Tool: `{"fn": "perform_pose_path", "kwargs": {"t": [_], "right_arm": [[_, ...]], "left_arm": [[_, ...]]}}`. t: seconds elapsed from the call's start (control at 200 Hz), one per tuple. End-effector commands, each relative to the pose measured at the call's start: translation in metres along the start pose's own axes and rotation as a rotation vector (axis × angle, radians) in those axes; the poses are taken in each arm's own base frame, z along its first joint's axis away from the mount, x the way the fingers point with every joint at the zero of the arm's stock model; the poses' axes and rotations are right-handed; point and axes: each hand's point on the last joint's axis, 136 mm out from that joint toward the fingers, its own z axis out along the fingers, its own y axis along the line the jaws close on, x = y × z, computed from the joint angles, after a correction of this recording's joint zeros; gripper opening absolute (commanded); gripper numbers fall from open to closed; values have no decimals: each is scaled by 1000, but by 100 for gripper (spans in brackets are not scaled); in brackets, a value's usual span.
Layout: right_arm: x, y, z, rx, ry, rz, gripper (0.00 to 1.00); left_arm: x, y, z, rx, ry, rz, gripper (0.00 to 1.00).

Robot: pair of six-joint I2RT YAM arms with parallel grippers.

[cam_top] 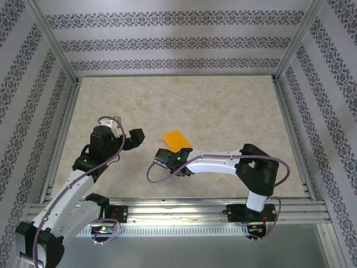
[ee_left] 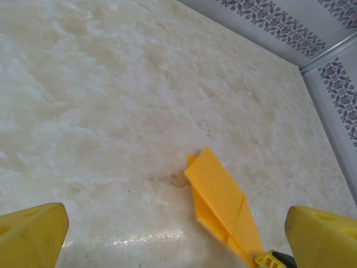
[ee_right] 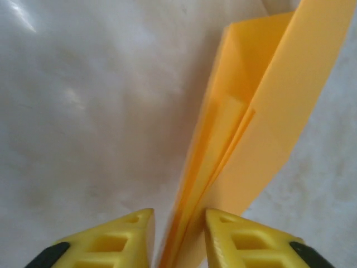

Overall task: Fold a paper plane with a square sheet of paper (pick it up from the middle)
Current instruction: Turn over the paper at the center of the table, then fold the wing for the fifth time at the center of the table.

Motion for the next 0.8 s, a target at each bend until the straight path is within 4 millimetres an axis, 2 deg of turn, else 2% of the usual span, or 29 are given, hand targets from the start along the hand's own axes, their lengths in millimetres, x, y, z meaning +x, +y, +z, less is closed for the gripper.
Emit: {"fn": "perform_pose_path", "kwargs": {"t": [0.0, 0.1, 0.175, 0.225, 0.28, 0.335, 0.395, 0.485, 0.555, 0.794], "right_arm": [[-19, 13, -33, -228, -118, 172, 42], [-29, 6, -57, -411, -246, 338, 46], [-28, -7, -63, -536, -321, 484, 48], [-24, -22, -60, -595, -349, 635, 42], [-26, -30, -62, -762, -391, 779, 34], [-26, -36, -57, -887, -392, 906, 18], [-28, -36, -49, -980, -381, 979, 12], [-32, -26, -37, -1044, -349, 1003, 10], [-33, -21, -22, -1061, -321, 1038, 7], [-28, -3, 13, -1083, -214, 1096, 5]], "left_arm": [[-6, -10, 2, 54, -3, -8, 99], [-5, -19, 6, 101, 24, -12, 95], [-3, -26, 11, 138, 46, -25, 90], [-2, -31, 15, 169, 60, -38, 84], [1, -35, 21, 201, 89, -56, 76], [5, -40, 27, 232, 129, -81, 67], [11, -46, 33, 264, 176, -102, 56], [20, -49, 43, 285, 233, -139, 44], [27, -47, 49, 282, 264, -172, 38], [42, -46, 57, 289, 317, -210, 31]]}}
